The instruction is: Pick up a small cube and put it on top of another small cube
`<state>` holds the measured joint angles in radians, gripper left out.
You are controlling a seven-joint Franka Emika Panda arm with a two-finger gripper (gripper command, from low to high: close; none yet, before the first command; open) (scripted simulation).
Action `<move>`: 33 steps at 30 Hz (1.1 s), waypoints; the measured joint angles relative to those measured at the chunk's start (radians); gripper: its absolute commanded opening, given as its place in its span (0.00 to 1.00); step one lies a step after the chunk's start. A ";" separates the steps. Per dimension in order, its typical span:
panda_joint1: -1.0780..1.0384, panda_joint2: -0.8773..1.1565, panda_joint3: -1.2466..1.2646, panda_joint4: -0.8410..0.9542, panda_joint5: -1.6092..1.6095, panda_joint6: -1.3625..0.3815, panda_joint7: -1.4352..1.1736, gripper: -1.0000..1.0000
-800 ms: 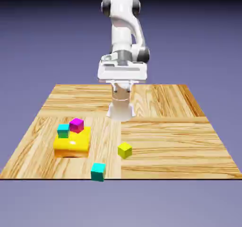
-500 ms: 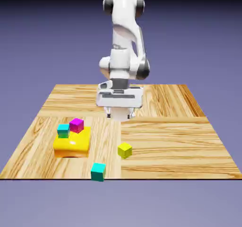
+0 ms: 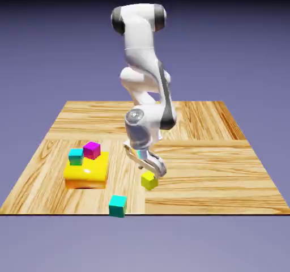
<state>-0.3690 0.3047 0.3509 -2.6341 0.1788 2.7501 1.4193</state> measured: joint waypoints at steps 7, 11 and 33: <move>-0.022 -0.070 0.021 -0.002 0.020 -0.066 -0.012 0.00; -0.062 -0.167 0.044 0.027 0.050 -0.189 -0.009 0.00; -0.103 0.125 -0.108 0.500 -0.007 -0.314 0.325 1.00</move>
